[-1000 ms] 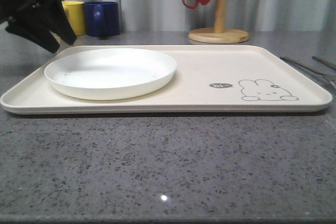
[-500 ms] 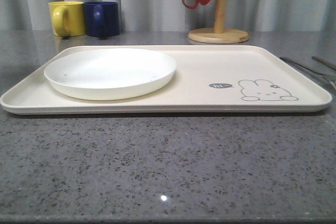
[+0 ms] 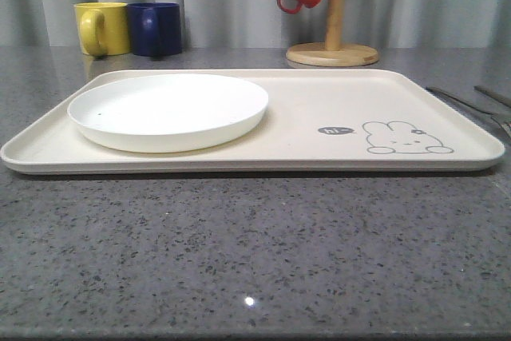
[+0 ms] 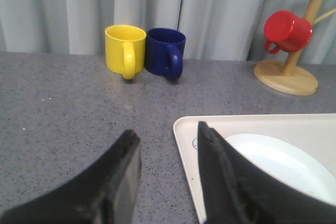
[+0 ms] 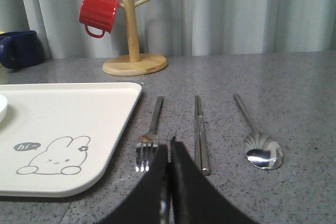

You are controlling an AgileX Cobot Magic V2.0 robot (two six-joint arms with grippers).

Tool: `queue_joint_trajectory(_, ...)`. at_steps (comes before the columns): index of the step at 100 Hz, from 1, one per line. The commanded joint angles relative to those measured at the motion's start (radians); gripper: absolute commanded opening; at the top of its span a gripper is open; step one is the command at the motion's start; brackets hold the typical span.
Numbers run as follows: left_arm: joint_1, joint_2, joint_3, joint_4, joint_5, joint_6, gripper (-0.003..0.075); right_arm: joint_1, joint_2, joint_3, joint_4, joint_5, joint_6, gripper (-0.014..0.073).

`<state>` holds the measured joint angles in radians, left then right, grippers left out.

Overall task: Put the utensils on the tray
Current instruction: 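Release the plate and raise the left gripper away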

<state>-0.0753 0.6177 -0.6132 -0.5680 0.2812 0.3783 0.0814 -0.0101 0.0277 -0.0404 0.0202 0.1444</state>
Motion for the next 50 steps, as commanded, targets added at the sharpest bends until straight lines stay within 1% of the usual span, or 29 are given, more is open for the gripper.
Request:
queue_joint_trajectory(1,0.011,-0.111,0.040,-0.017,-0.089,0.001,0.0265,-0.005,-0.018,0.000,0.001,-0.082,-0.008,-0.0069)
queue_joint_trajectory(23,0.015,-0.351,0.159,-0.016,-0.084,0.001,0.0263,-0.005,-0.018,0.000,0.001,-0.082,-0.008,-0.0069)
queue_joint_trajectory(32,0.015,-0.423,0.192,-0.010,-0.082,0.001,0.0247,-0.005,-0.018,0.000,0.001,-0.082,-0.008,-0.0069)
queue_joint_trajectory(42,0.015,-0.470,0.212,-0.009,-0.075,0.001,0.0169,-0.005,-0.018,0.000,0.001,-0.086,-0.008,-0.0069)
queue_joint_trajectory(50,0.015,-0.481,0.218,-0.009,-0.069,0.001,0.0069,-0.005,-0.018,0.000,0.001,-0.109,-0.008,-0.0069)
